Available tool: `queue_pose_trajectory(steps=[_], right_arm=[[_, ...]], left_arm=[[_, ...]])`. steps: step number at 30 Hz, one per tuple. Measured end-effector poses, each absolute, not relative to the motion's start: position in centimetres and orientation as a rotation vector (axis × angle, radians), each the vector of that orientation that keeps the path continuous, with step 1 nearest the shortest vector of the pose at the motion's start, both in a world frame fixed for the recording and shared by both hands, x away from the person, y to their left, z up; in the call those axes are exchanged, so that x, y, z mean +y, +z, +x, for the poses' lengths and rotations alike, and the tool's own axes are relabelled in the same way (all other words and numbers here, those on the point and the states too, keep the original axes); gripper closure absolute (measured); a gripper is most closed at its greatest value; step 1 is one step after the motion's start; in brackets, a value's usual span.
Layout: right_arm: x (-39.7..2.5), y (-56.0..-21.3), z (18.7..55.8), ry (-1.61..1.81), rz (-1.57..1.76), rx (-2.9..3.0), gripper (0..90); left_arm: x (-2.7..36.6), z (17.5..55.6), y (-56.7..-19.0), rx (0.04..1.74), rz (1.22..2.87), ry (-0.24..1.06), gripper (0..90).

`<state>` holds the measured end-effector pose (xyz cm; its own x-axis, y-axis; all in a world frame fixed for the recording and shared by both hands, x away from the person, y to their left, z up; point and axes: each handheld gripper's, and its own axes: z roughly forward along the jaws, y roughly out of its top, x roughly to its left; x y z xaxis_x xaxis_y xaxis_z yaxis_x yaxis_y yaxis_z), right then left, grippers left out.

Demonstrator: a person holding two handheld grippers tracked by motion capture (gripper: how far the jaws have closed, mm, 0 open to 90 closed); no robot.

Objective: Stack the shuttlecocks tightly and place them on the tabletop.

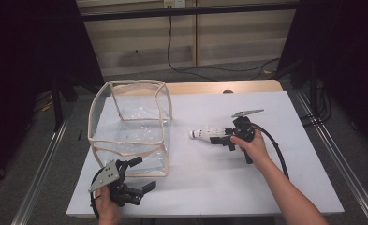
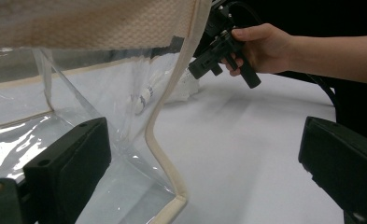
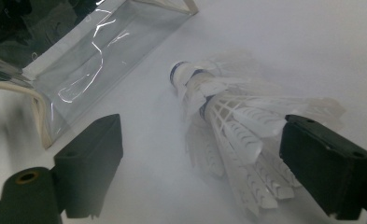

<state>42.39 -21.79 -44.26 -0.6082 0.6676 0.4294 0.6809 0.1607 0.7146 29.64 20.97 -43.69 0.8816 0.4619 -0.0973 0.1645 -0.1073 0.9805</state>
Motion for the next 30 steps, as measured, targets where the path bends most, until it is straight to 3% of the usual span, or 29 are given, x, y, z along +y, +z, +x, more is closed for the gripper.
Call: queue_pose_trajectory(steps=[13, 30], right_arm=[[-21.0, -44.3, 42.8, -1.512, -1.395, -2.376, 16.1], [-20.2, -44.4, 42.9, -1.539, -1.433, -2.406, 37.9]], left_arm=[[21.0, 29.6, -43.7, 0.49, 1.679, 0.265, 2.6], [21.0, 29.7, -43.7, 0.493, 1.679, 0.265, 2.6]])
